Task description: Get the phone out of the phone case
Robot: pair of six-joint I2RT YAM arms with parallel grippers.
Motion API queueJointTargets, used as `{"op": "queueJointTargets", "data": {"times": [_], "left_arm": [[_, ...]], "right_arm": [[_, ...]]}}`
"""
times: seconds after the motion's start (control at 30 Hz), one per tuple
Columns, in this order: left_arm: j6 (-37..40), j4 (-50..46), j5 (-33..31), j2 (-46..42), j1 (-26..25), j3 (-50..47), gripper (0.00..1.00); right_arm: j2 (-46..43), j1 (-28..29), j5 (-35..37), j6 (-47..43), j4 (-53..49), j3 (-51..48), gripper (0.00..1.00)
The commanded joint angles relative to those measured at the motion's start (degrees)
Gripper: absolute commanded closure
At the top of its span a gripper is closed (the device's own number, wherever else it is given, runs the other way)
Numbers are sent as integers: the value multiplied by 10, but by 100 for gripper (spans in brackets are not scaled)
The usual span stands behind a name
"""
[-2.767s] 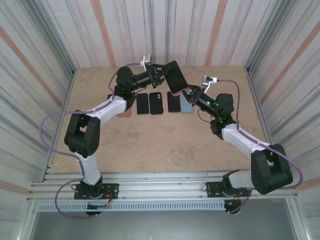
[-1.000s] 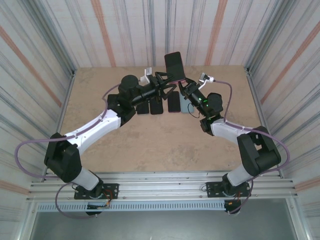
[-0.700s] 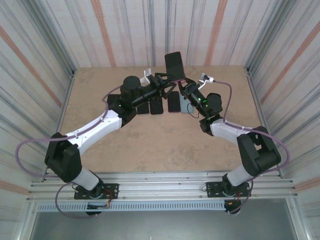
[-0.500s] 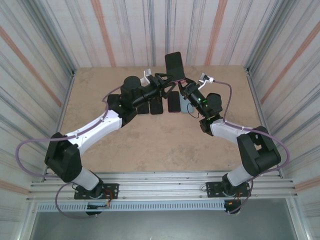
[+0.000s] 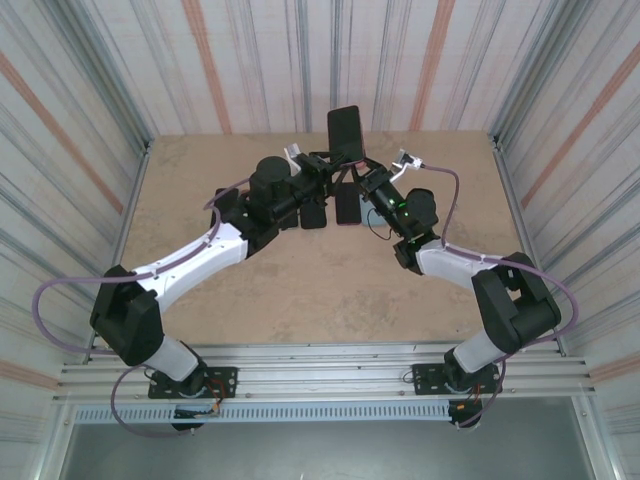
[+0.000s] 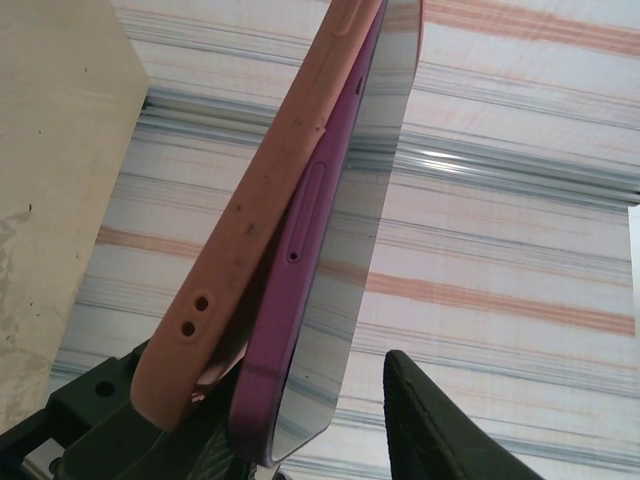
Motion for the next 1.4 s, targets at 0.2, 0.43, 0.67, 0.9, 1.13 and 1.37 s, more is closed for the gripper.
{"op": "queueJointTargets", "data": {"times": [0.2,0.43,0.67,0.9,1.13,1.37], "left_arm": [[-6,-20,-45,10,-3,40,70],[5,-27,-49,21,-1,51,73],[9,-22,-56,33,0,69,81],[23,-11,-57,34,0,85,89],[37,-5,-58,25,-6,87,98],[51,-5,-59,5,-12,67,99]], "right_arm": [[-1,24,33,-32,73,4,99],[0,30,43,-36,80,2,99],[0,33,49,-39,76,0,99],[-4,34,67,-39,62,-8,99],[-40,36,137,-42,-26,-35,98],[-116,21,205,-56,-206,-61,98]]}}
